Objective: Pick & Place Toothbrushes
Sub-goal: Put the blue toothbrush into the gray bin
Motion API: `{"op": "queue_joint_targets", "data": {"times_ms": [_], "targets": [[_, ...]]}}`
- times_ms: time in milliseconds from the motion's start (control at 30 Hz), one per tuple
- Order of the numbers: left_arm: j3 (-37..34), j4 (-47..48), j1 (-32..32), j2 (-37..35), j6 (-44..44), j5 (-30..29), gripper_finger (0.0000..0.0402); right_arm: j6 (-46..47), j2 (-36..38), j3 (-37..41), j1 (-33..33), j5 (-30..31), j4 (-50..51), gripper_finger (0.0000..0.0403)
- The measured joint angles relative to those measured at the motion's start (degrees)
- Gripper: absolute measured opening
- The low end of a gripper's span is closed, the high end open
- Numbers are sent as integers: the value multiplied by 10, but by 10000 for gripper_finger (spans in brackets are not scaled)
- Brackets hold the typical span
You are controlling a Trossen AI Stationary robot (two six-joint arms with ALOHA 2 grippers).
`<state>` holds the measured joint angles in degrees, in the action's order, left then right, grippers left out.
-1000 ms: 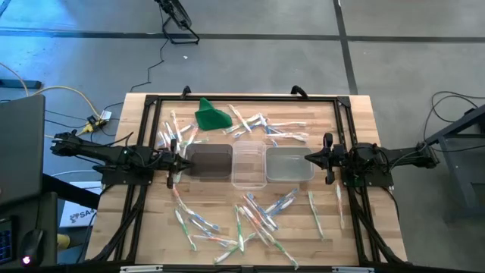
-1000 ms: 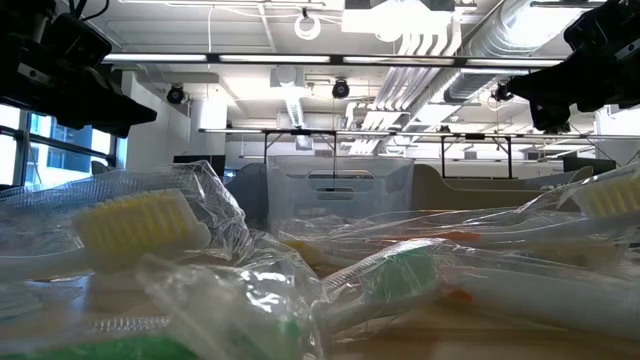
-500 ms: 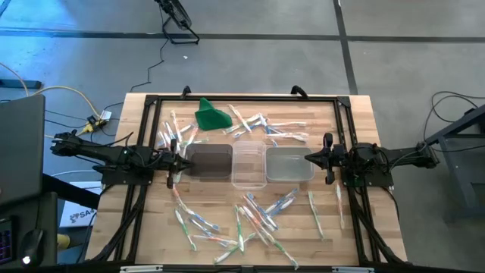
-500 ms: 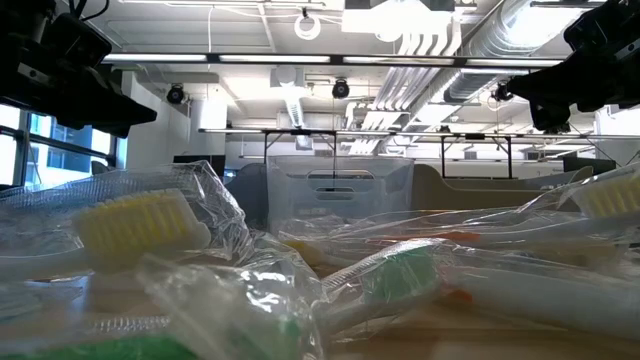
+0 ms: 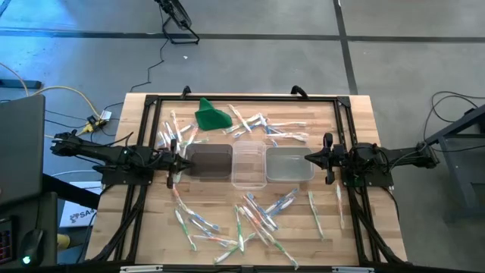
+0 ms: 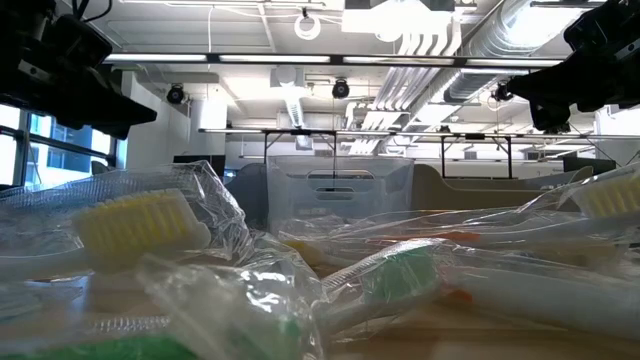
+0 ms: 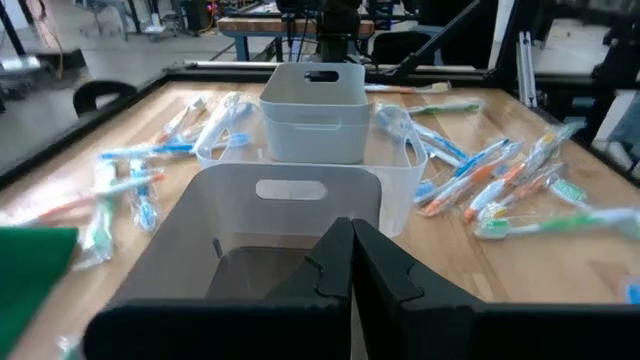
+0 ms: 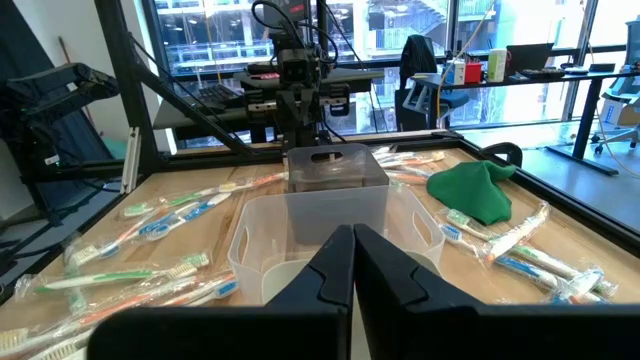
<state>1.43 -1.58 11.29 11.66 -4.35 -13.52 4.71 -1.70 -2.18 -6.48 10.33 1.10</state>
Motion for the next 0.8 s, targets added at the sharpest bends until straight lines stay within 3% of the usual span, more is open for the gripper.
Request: {"op": "queue_joint_targets", "data": {"times_ms": [233, 800], "targets": [[0, 0, 0, 0, -134, 0, 0, 0, 0, 0, 0, 0, 0, 3], [0, 0, 0, 0, -140, 0, 0, 30, 0, 0, 0, 3, -43, 3]]}}
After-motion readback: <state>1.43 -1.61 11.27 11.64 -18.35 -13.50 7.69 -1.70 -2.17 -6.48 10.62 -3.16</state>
